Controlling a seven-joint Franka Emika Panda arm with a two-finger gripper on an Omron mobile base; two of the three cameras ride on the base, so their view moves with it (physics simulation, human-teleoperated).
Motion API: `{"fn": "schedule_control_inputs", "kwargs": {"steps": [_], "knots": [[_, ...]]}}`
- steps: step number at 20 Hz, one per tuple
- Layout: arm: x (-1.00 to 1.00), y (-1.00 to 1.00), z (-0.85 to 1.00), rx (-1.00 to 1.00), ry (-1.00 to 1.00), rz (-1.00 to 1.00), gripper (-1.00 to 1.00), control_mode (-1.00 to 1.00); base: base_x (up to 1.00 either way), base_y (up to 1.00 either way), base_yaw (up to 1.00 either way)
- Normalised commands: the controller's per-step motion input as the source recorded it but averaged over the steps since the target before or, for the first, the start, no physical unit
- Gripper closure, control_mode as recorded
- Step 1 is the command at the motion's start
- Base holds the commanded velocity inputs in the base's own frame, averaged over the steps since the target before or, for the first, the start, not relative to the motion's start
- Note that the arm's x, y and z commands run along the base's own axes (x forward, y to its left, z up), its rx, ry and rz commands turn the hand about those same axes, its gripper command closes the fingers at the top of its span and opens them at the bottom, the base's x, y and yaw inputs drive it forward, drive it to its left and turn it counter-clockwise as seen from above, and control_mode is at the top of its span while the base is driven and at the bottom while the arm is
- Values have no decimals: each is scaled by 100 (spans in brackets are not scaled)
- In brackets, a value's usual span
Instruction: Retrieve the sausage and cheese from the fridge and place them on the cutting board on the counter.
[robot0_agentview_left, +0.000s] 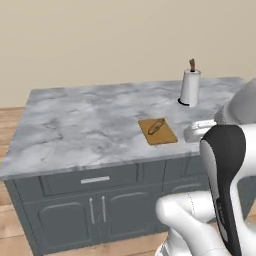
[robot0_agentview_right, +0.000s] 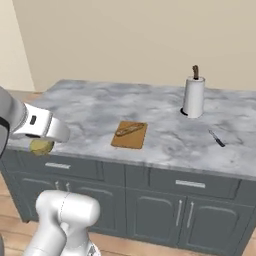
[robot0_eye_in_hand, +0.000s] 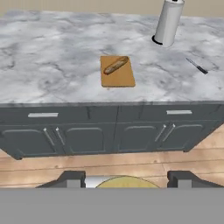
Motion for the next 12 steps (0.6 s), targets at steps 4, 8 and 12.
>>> {"fn": "schedule_control_inputs", "kwargs": {"steps": [4, 8, 12], "knots": [[0, 0, 0, 0, 0, 0, 100, 100, 99, 54, -10], [0, 0, 0, 0, 0, 0, 100, 100, 100, 1, -5], [0, 0, 0, 0, 0, 0, 100, 100, 91, 0, -4]]}}
